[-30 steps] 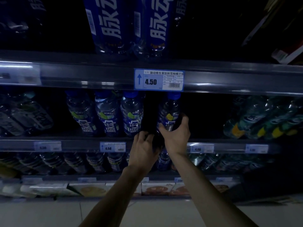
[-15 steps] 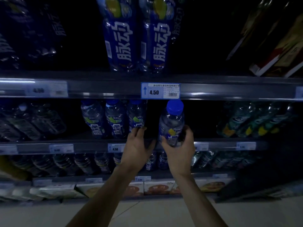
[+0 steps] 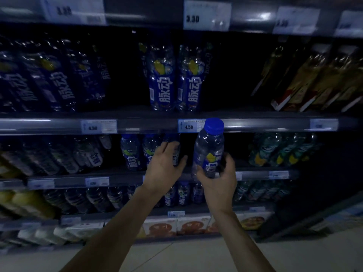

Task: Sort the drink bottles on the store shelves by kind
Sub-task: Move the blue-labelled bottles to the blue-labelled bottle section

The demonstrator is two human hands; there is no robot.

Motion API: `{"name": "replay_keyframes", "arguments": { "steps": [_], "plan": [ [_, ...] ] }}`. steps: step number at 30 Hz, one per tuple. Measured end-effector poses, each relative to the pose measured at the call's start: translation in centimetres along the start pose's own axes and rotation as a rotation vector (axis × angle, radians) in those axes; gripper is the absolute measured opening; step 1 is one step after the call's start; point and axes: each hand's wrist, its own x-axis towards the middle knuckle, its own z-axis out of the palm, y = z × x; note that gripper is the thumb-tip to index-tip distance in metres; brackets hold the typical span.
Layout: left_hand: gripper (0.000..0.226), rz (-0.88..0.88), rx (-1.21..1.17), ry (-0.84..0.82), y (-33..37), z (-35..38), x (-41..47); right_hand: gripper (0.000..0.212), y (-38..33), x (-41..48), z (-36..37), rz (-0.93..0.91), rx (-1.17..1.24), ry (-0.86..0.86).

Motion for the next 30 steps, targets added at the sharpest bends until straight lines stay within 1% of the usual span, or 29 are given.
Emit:
{"name": "replay_keyframes", "arguments": {
  "steps": [4,9,11,15,17,19,22,26,30],
  "plan": [
    [0.049,0.056,0.043,0.043,1.9,-1.8,1.4,0.069,-3.3,2.0,-0.3,-0.047,-0.014,0.029],
    [0.052,0.106,0.125,0.074,4.0,-3.1,4.0,0.064,-6.6,5.4,-0.9,-0.049,0.026,0.040],
    [0.052,0.132,0.149,0.070,4.8,-3.3,5.1,0.059,-7.6,6.9,-1.4,-0.057,0.042,0.051],
    [0.055,0.161,0.226,0.023,6.3,-3.1,7.1,0.064,-9.2,9.4,-2.3,-0.051,0.052,0.039],
    [0.056,0.174,0.243,0.017,6.8,-2.8,7.9,0.063,-10.0,10.7,-2.6,-0.071,0.049,0.041],
    [0.057,0.162,0.241,0.013,7.2,-2.4,8.5,0.062,-10.6,12.2,-2.8,-0.099,0.034,0.045],
    [0.060,0.117,0.288,-0.006,7.1,-1.9,9.0,0.062,-10.7,13.7,-2.8,-0.091,0.018,0.018],
    [0.059,0.093,0.347,-0.016,6.5,-1.3,9.1,0.071,-10.9,15.1,-2.3,-0.075,0.007,-0.034],
    [0.059,0.063,0.377,-0.055,5.8,-0.8,8.7,0.065,-11.4,16.4,-1.6,-0.085,0.013,-0.066]
  ]
}}
